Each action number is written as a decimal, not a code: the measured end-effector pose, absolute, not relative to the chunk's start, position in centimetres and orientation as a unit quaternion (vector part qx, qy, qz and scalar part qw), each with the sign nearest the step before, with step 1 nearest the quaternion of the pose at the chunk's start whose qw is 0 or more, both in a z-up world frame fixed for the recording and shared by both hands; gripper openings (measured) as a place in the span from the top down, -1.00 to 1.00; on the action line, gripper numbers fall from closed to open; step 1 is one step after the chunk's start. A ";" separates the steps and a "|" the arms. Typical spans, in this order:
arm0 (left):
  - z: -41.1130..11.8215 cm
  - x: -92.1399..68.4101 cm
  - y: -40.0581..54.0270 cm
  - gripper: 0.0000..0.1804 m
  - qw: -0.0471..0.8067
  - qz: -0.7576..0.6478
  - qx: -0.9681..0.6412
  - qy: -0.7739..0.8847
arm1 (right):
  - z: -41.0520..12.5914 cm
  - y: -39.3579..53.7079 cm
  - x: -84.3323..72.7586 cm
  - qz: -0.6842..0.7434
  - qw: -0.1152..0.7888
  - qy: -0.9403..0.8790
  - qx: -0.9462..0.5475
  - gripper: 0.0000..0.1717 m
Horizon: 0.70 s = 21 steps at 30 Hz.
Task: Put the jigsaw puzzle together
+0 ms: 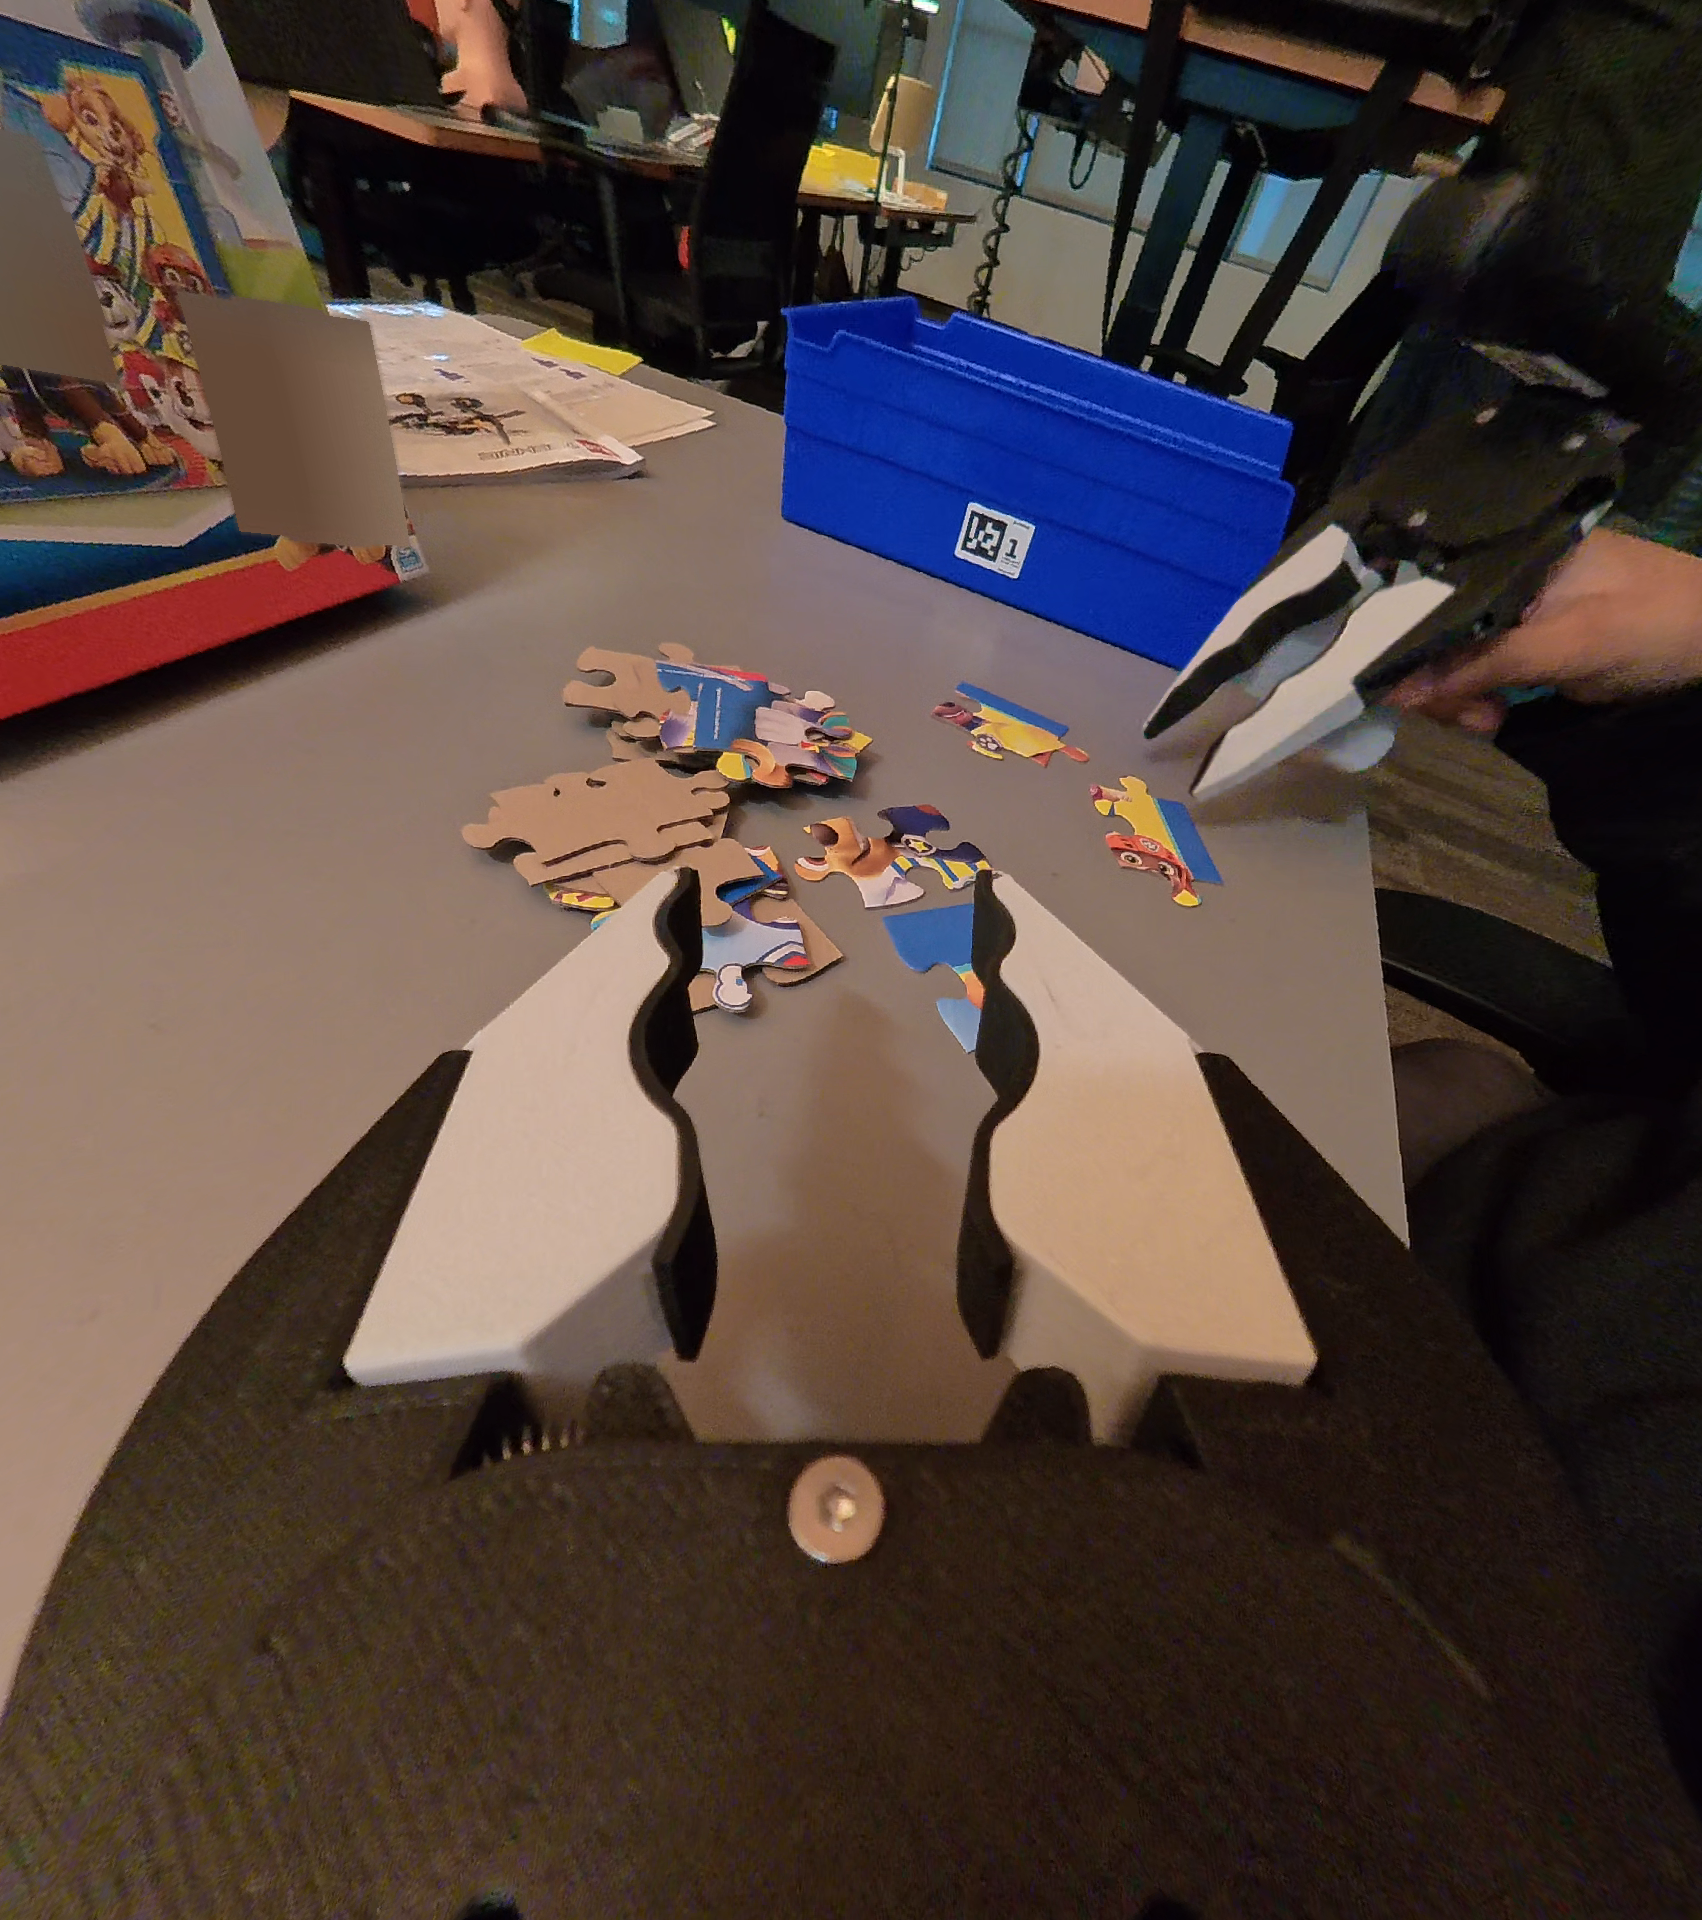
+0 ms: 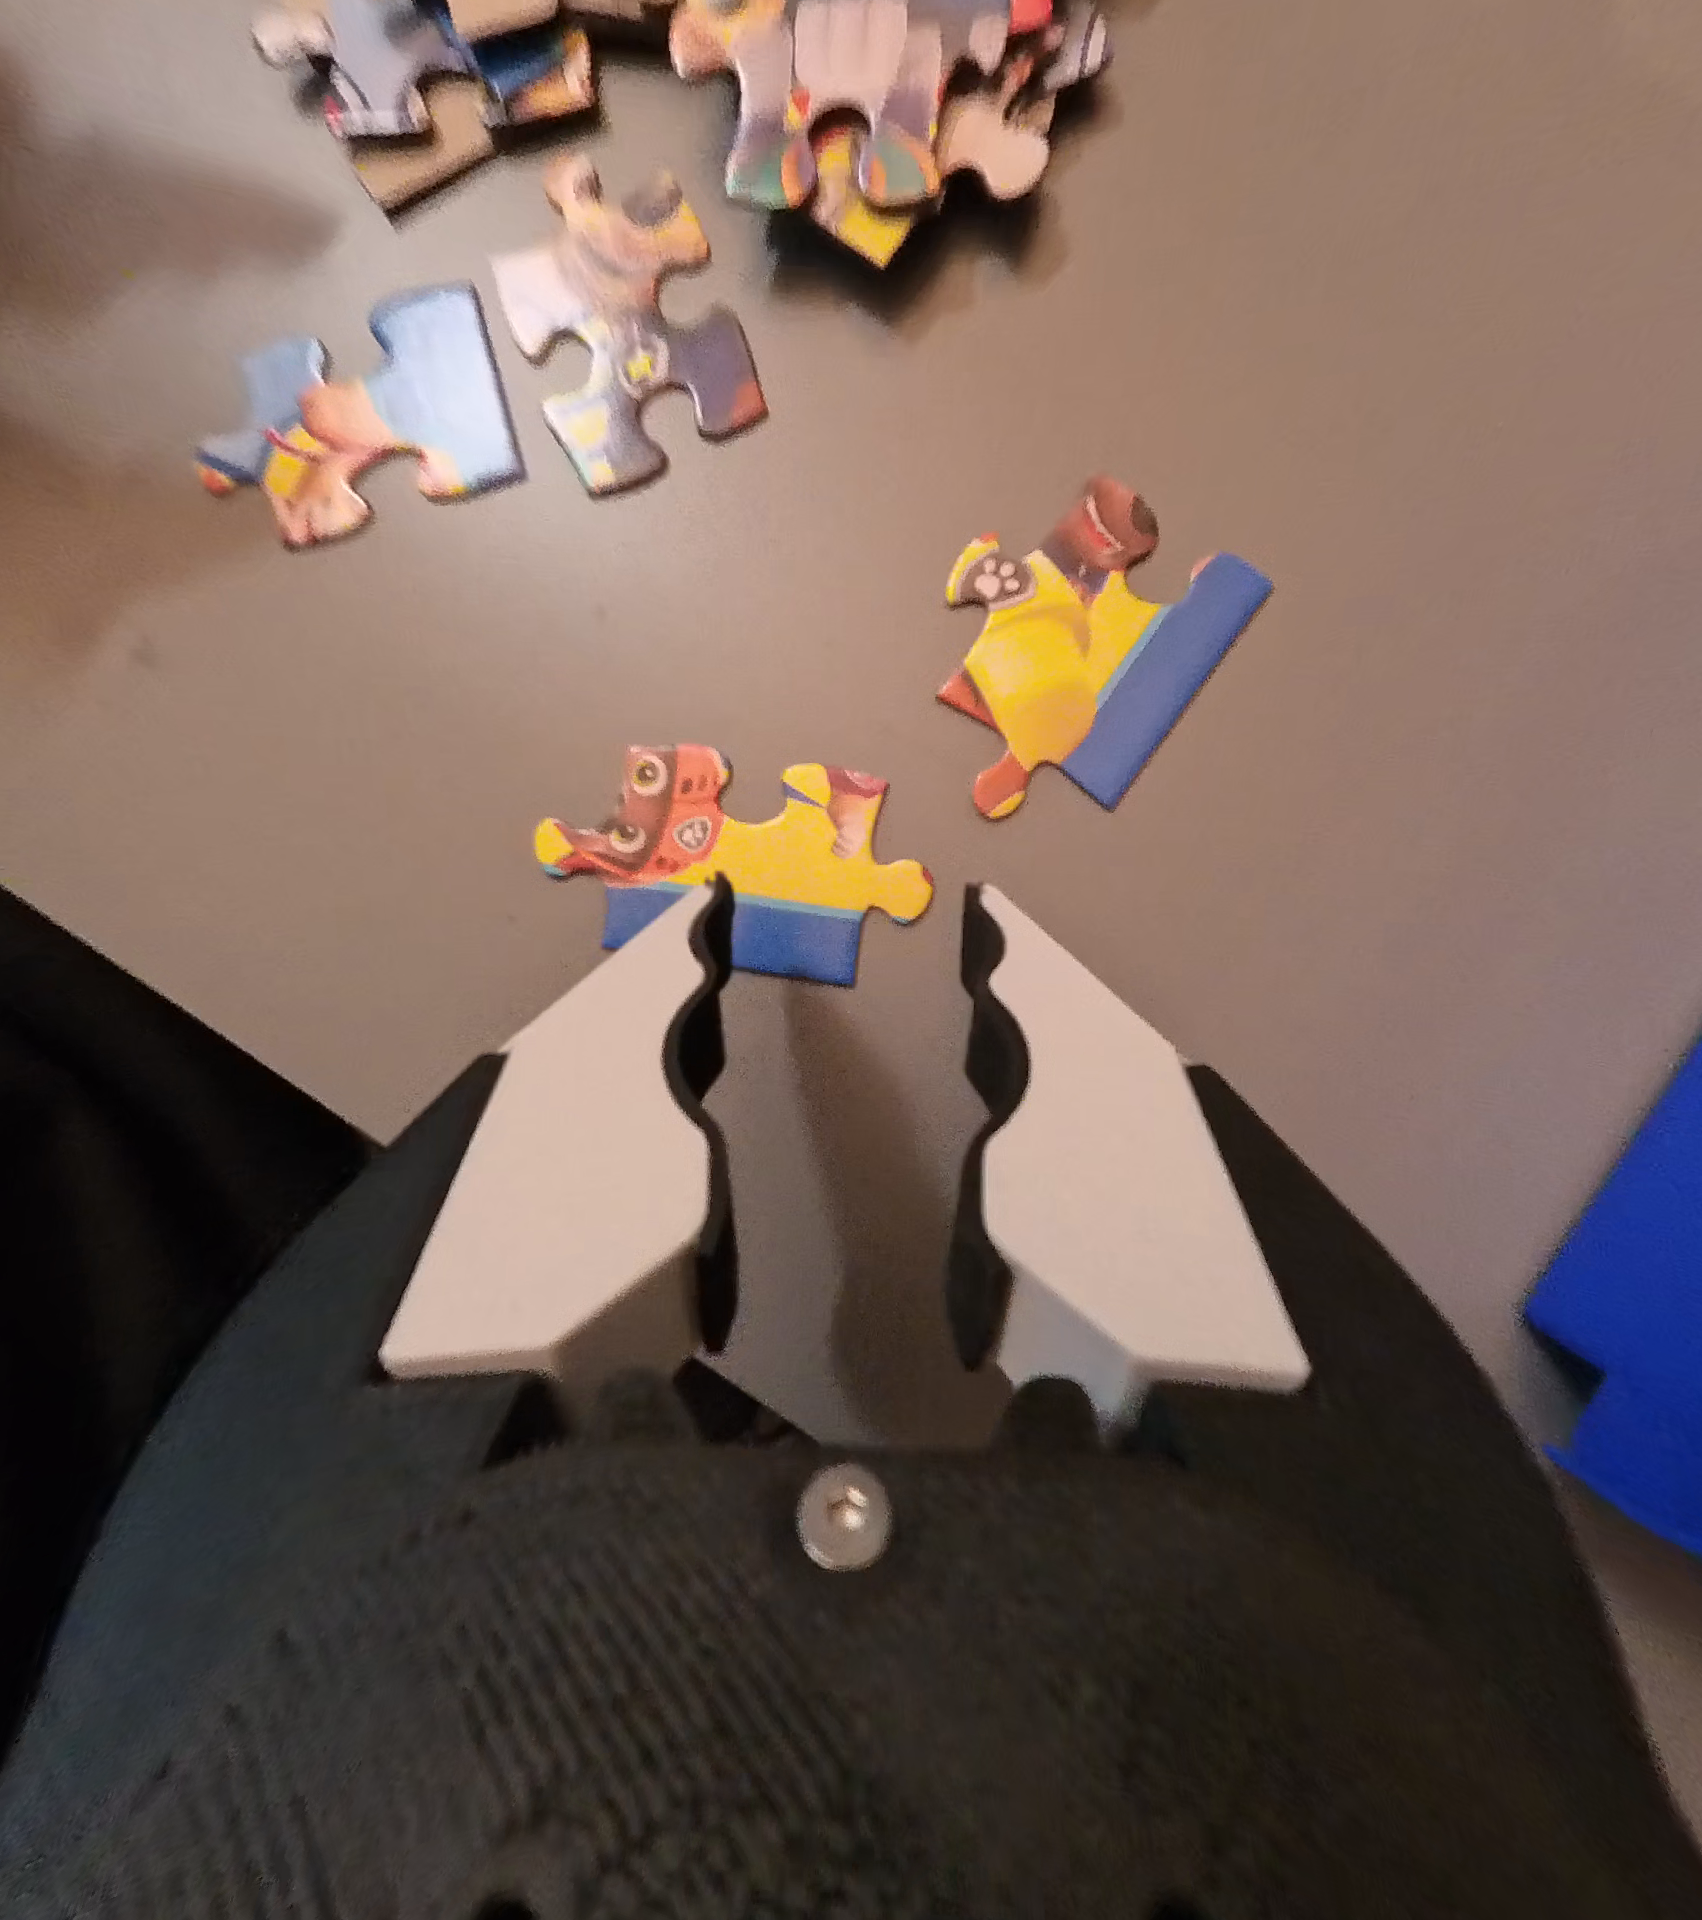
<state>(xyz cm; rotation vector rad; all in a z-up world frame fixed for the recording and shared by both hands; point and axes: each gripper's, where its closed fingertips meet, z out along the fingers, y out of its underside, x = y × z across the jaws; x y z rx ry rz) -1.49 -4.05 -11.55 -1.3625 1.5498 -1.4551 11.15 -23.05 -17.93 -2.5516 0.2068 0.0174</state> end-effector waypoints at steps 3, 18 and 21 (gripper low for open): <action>-11.5 -1.5 -4.1 0.45 0.304 -0.549 -0.513 0.586 | -19.0 -23.0 11.3 -0.004 0.269 0.075 -0.960 0.50; -11.6 -1.5 -4.1 0.45 0.304 -0.548 -0.513 0.586 | -19.0 -22.4 11.1 0.011 0.284 0.070 -0.956 0.50; -11.6 -1.5 -4.1 0.45 0.304 -0.548 -0.513 0.587 | -19.4 -22.0 10.2 0.021 0.279 0.063 -0.958 0.34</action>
